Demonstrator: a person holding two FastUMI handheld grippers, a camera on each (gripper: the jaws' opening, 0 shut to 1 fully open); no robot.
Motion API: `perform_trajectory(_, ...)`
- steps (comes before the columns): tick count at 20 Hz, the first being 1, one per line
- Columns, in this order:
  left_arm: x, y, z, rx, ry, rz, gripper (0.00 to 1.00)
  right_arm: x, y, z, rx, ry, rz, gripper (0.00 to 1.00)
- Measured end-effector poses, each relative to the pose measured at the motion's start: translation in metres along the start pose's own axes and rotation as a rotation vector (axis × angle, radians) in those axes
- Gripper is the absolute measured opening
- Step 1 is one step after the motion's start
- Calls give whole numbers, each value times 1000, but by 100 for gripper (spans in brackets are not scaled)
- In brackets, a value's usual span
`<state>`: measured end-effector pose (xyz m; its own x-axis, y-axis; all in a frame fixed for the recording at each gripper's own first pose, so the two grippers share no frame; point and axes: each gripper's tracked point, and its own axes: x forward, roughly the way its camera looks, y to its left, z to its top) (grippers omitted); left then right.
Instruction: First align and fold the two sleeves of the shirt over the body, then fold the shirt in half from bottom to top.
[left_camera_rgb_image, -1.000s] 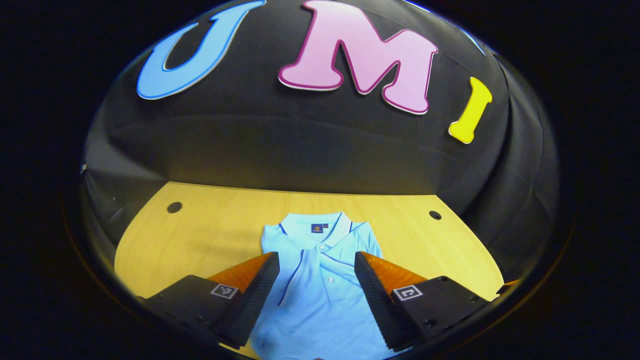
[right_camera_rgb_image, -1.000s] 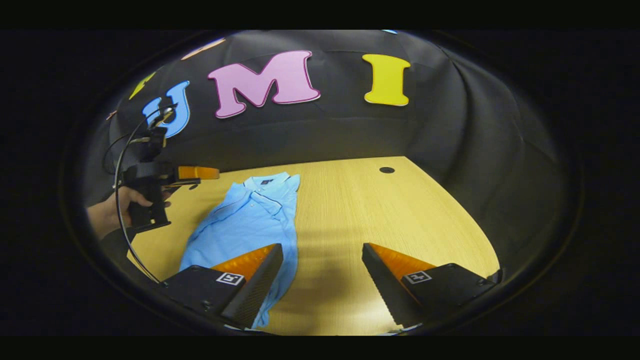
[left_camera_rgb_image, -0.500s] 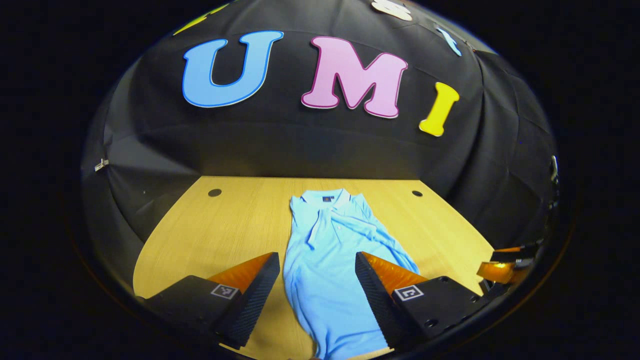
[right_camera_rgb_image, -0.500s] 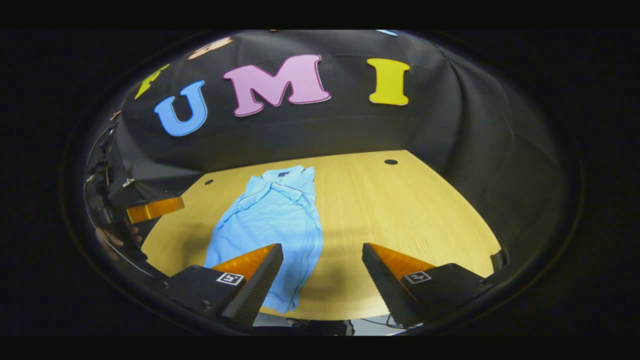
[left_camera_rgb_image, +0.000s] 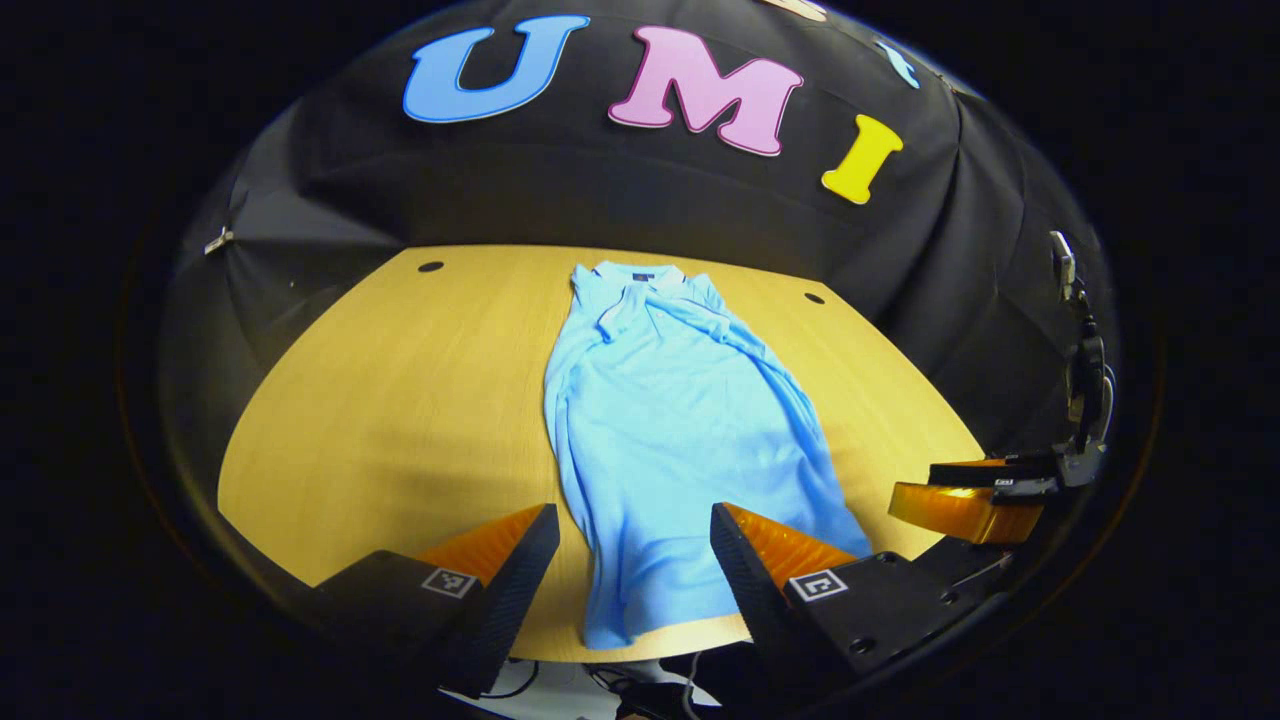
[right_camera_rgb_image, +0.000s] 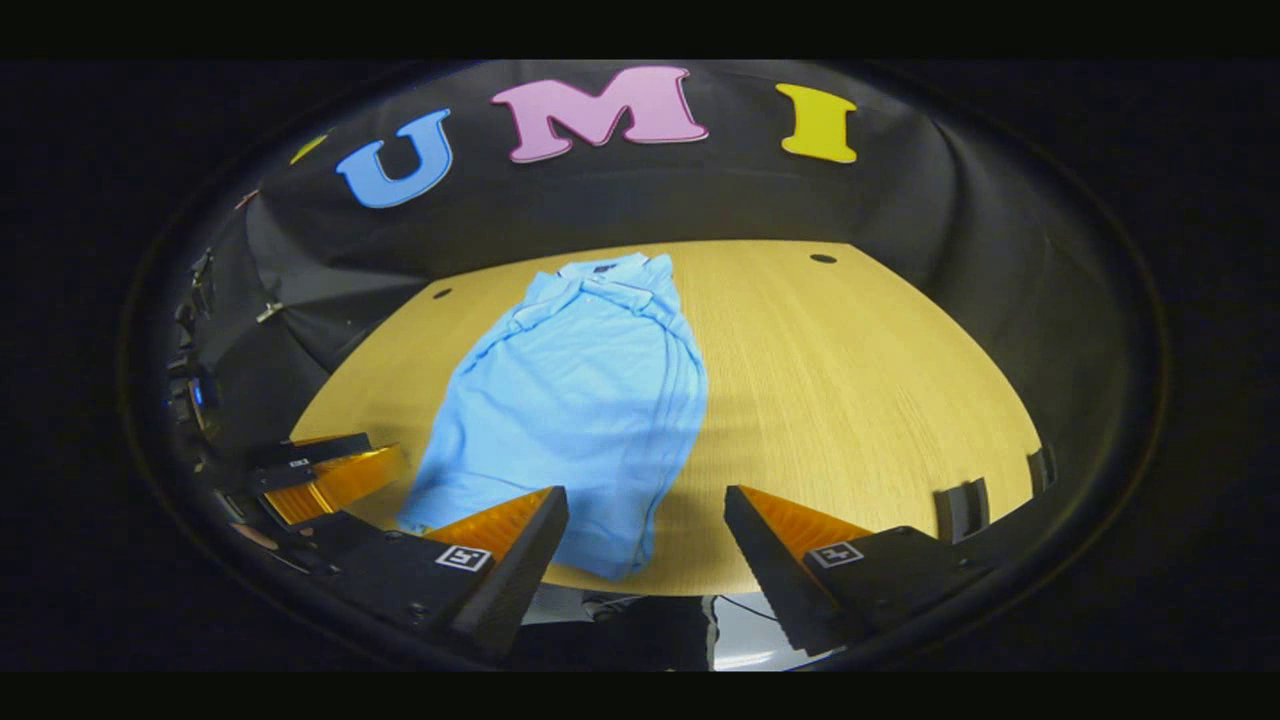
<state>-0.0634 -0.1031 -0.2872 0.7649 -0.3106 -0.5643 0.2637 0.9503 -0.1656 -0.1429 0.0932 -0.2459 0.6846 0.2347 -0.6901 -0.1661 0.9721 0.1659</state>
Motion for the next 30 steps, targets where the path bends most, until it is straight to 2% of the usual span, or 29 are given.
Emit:
perform_trajectory(6,17,7,-36,33,65,36,97,27,9,-20,15,49,-4,98)
perform_trajectory(9,21,10,-50,11,106,36,97,39,11,-27,-6,65,-14,98)
perform_trajectory(10,22,10,-54,-4,118,39,92,43,12,-32,1,79,-13,98)
perform_trajectory(11,23,13,-55,-7,119,50,97,47,13,-38,15,95,-10,98)
perform_trajectory(12,24,14,-54,7,109,57,98,48,11,-47,17,121,-19,92)
perform_trajectory(13,26,12,-57,33,115,65,97,51,12,-39,-16,78,-16,99)
perform_trajectory(14,27,11,-58,74,120,75,97,50,13,-43,-66,109,-20,98)
perform_trajectory(16,31,12,-64,159,122,102,96,51,13,-47,-163,93,-19,97)
perform_trajectory(17,33,6,-61,163,93,88,95,49,15,-45,-154,73,-7,95)
perform_trajectory(19,33,7,-62,149,88,97,82,52,11,-45,-134,77,-24,80)
perform_trajectory(20,33,5,-65,143,98,97,83,52,11,-43,-135,78,-15,71)
perform_trajectory(21,33,4,-63,144,103,94,78,53,10,-43,-134,86,-12,61)
perform_trajectory(22,33,-1,-64,148,110,78,78,54,9,-42,-122,86,-2,45)
perform_trajectory(24,35,-6,-64,156,123,60,58,56,11,-41,-88,110,25,29)
perform_trajectory(25,36,-8,-63,151,131,54,43,57,14,-41,-82,132,47,14)
perform_trajectory(26,37,-11,-62,137,133,49,36,59,15,-40,-70,144,67,14)
perform_trajectory(27,38,-13,-60,115,140,47,24,58,16,-41,-64,160,87,4)
perform_trajectory(29,40,-14,-58,80,148,49,13,57,16,-39,-59,174,123,4)
perform_trajectory(30,41,-14,-57,66,156,50,10,57,16,-38,-61,174,138,3)
